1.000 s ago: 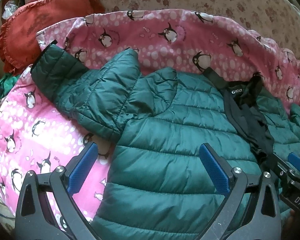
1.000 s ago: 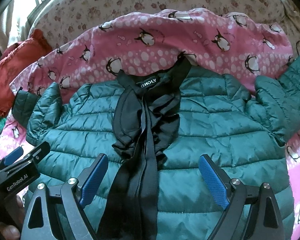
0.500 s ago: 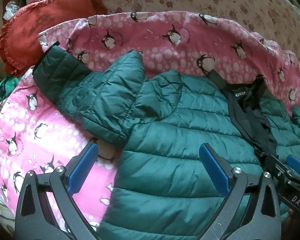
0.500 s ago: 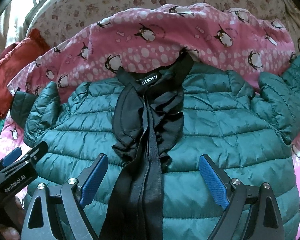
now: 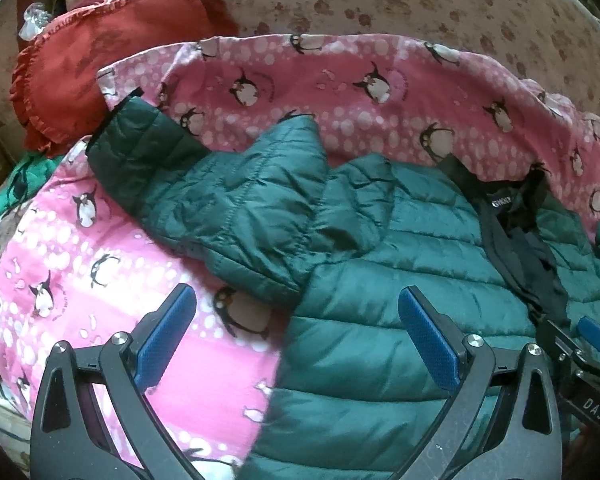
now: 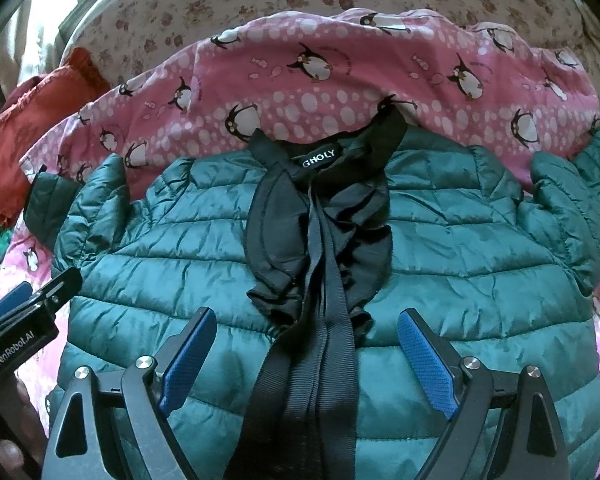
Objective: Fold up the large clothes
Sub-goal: 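Reach the left gripper to a jacket sleeve cuff and close on it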
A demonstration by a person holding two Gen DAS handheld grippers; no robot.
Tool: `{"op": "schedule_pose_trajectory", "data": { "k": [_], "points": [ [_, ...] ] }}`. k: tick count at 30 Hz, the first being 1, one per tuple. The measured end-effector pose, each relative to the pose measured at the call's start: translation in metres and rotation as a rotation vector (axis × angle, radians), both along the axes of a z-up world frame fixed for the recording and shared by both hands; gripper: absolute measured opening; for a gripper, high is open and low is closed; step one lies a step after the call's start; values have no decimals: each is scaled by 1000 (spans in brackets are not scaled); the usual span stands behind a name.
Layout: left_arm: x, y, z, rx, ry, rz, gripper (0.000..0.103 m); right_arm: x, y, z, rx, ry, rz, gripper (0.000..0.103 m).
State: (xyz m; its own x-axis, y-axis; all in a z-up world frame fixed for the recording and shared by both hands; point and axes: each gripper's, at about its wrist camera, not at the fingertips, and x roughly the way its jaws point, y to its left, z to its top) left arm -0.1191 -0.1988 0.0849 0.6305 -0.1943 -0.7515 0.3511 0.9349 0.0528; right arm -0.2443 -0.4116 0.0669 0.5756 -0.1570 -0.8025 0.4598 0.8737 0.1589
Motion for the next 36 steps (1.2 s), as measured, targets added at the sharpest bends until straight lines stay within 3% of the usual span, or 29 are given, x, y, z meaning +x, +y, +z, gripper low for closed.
{"op": "schedule_pose_trajectory", "data": {
  "k": [9,18,26,32,36],
  "points": [
    [38,45,12,-50,-1,87,102,10,0,-5,-11,1,30,91],
    [98,105,4,-31,-17,220,102,9,1,-8,8,4,39,91],
    [159,152,1,-76,-33,278,102,9,10,-9,9,20,63,91],
    [199,162,1,-18,-130,303,102,7,10,-10,29,19,65,91],
    [223,163,-3,-6,-137,311,98,7,13,-10,24,29,67,91]
  ]
}}
